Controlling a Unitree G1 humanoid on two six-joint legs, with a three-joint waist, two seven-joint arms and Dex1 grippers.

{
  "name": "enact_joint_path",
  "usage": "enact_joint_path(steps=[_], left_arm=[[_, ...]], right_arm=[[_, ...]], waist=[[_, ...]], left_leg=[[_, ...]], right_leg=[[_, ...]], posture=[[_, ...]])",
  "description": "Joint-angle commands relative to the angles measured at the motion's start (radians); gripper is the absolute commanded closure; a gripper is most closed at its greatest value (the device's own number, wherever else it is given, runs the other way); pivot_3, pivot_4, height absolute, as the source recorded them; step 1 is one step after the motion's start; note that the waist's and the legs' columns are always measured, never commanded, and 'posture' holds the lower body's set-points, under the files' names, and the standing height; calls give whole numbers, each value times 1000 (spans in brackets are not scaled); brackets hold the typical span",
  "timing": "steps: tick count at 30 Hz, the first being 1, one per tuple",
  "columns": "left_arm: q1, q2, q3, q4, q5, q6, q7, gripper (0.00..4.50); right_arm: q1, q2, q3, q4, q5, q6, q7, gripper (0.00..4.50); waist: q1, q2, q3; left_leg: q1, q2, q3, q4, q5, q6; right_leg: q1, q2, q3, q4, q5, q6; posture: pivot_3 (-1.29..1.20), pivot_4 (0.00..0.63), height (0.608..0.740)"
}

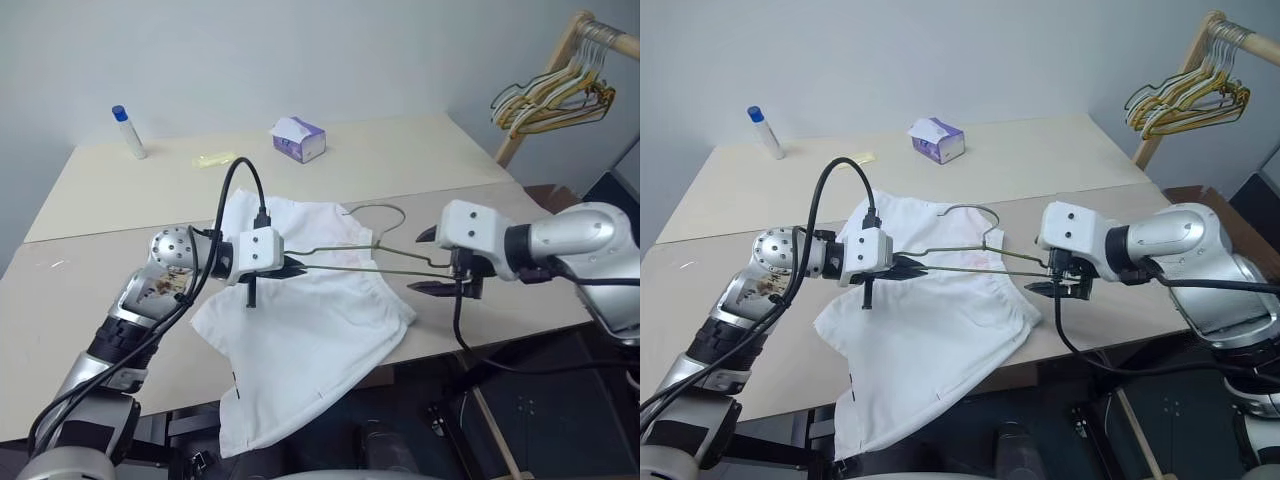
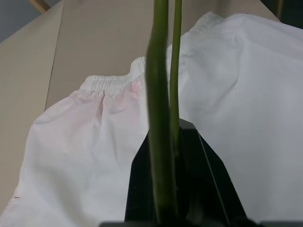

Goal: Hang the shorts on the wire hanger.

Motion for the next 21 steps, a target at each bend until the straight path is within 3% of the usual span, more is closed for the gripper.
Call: enact_joint_path(steps=[1,3,6,17,21], left_arm=[[-23,-2,19,-7,-2,-2,10,4500],[-23,-3,20,-6,-2,-2,11,4500],[-24,-5,21,-5,-3,-3,12,4500],[-21,-1,26,-19,-9,-3,11,4500],[-22,1,29,-17,-12,-8,6,4500]], right_arm=[[12,-33,-34,-35,12,29,8,21],[22,-44,-23,-28,2,28,6,21],[23,-41,6,8,-25,15,-2,625],[-2,-23,51,48,-73,-7,5,4473],[-10,-17,55,51,-75,-6,6,4473]], waist=[[0,0,0],[0,0,0],[-1,0,0],[-2,0,-1],[0,0,-1]], left_leg=[[0,0,0,0,0,0],[0,0,0,0,0,0],[0,0,0,0,0,1],[0,0,0,0,0,1],[0,0,0,0,0,1]], right_leg=[[0,0,0,0,0,0],[0,0,0,0,0,0],[0,0,0,0,0,0],[0,0,0,0,0,0],[0,0,0,0,0,0]], posture=[[-91,0,740],[-91,0,740],[-92,0,740],[-81,0,740],[-79,0,740]])
